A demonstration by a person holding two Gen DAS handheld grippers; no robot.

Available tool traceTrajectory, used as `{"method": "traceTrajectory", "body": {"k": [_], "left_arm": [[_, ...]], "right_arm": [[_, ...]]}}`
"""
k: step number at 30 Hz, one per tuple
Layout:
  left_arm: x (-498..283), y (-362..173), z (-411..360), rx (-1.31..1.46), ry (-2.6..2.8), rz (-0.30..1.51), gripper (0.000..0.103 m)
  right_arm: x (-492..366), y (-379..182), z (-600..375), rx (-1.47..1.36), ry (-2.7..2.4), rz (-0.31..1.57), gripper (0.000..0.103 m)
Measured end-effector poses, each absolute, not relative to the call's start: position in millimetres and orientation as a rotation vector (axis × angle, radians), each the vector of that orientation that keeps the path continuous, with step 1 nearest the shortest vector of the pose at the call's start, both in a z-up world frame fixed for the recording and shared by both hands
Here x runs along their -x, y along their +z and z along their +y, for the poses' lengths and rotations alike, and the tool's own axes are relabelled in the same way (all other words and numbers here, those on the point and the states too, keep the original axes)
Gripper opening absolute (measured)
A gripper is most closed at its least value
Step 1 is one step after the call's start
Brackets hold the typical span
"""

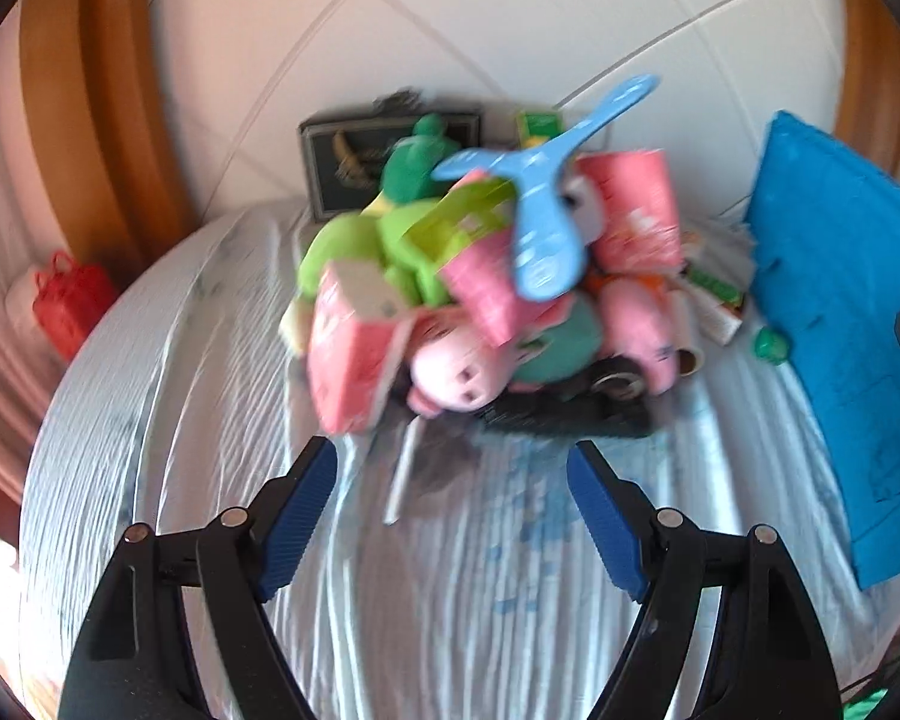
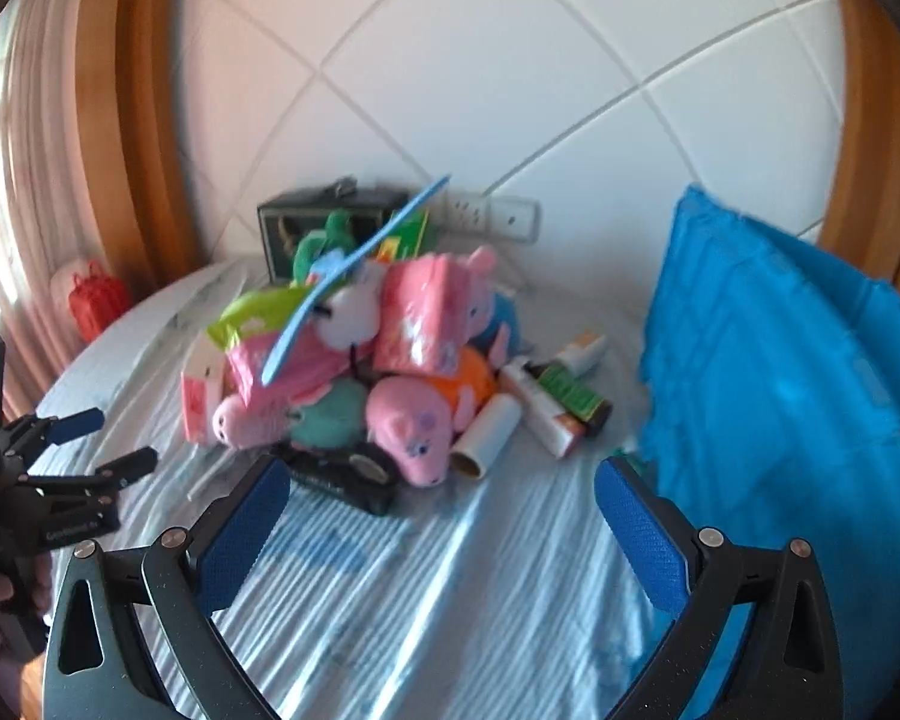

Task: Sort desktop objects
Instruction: 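Withdraw both tools from the crate back toward the pile, then grasp the black bag roll with the left tool while the right tool grasps the black tape roll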

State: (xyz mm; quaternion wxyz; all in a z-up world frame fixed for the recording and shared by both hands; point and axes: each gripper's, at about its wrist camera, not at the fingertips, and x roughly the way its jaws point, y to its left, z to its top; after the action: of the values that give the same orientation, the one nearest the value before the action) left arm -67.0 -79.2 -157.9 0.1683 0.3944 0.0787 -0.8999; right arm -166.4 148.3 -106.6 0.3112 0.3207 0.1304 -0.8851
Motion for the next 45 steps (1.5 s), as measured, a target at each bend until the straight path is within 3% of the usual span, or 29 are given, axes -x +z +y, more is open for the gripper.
{"method": "traceTrajectory", "body": {"k": [7, 15, 19, 20, 23, 25, 33, 37, 45], "left_arm": [[93.5, -196.4, -90.0, -1.22, -2.527, 0.26, 0.079], [175.7, -230.5, -52.1, -1.367, -2.636, 0.158, 0.079], [203.4, -245.7, -44.2, -1.39, -2.591, -0.034, 0.079], [207.6, -249.3, -45.8, -1.408, -2.576, -0.044, 0.079], [208.7, -263.6, -52.7, -1.586, -2.55, 0.147, 0.079], [200.2, -267.9, -56.5, -1.56, -2.553, 0.254, 0.079], [188.0, -268.9, -76.5, -1.504, -2.475, 0.316, 0.079], [175.3, -265.9, -87.1, -1.471, -2.424, 0.383, 0.079], [164.4, -261.9, -85.6, -1.429, -2.358, 0.427, 0.079]], "right_arm": [[215.5, -164.4, 125.5, -1.043, -2.302, 0.352, 0.103], [255.0, -215.0, 118.4, -1.208, -2.245, 0.332, 0.103], [268.5, -233.4, 117.7, -1.261, -2.233, 0.341, 0.082], [272.0, -237.3, 118.4, -1.275, -2.235, 0.344, 0.082], [279.7, -247.5, 120.6, -1.309, -2.237, 0.344, 0.071], [283.6, -255.0, 118.4, -1.334, -2.218, 0.34, 0.052], [298.1, -302.1, 67.8, -1.338, -2.1, 0.354, 0.049], [288.9, -322.7, 47.9, -1.378, -1.998, 0.376, 0.035], [212.2, -323.0, 24.9, -1.312, -1.708, 0.362, 0.035]]}}
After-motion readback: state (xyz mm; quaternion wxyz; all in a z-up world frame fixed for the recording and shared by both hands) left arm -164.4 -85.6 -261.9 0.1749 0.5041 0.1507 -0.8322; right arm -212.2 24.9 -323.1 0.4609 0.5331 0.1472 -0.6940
